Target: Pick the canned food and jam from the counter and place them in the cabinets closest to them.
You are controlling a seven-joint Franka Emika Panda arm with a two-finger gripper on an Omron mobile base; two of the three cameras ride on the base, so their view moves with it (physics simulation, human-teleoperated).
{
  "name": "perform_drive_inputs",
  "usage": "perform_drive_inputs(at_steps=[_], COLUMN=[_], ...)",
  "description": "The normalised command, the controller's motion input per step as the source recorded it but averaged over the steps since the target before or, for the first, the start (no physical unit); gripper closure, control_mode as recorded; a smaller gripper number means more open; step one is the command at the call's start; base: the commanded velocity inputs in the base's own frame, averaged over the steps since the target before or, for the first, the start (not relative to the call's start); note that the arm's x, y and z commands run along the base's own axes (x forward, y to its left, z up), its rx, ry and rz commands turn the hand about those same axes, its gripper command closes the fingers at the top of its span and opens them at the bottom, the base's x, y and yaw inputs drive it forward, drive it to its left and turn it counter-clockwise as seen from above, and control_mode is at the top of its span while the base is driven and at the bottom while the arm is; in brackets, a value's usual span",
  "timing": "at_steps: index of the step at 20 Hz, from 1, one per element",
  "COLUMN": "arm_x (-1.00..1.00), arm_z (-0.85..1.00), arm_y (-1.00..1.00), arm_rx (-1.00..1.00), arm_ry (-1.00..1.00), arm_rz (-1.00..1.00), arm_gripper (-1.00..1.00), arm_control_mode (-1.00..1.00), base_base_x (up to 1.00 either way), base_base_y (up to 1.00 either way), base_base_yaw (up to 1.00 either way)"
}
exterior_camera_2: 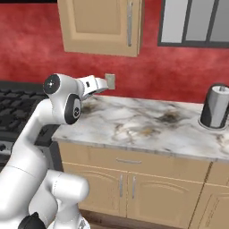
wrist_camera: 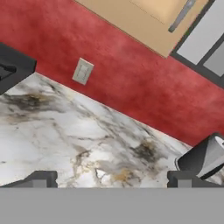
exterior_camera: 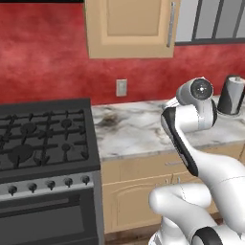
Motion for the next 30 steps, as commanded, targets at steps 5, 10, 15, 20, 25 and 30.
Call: perform_drive_inputs(at_steps=[5, 10, 15, 20, 25, 30], arm_x=[0.0, 0.0, 0.0, 0.0, 0.0, 0.0], arm_z=[0.0, 0.0, 0.0, 0.0, 0.0, 0.0], arm_y=[0.0, 0.0, 0.0, 0.0, 0.0, 0.0], arm_rx=[0.0, 0.0, 0.0, 0.0, 0.0, 0.0], arm_ry=[0.0, 0.0, 0.0, 0.0, 0.0, 0.0], arm_rz=[0.0, 0.0, 0.0, 0.0, 0.0, 0.0], arm_gripper=[-1.0, -1.0, -1.0, -1.0, -1.0, -1.0], arm_control_mode=[1.0, 1.0, 1.0, 1.0, 1.0, 1.0], base_base_x=[-0.29, -0.31, -0.31, -0.3, -0.28, -0.26], base_base_y=[0.77, 0.77, 0.78, 0.78, 0.78, 0.75], base_base_yaw=[0.0, 0.0, 0.0, 0.0, 0.0, 0.0])
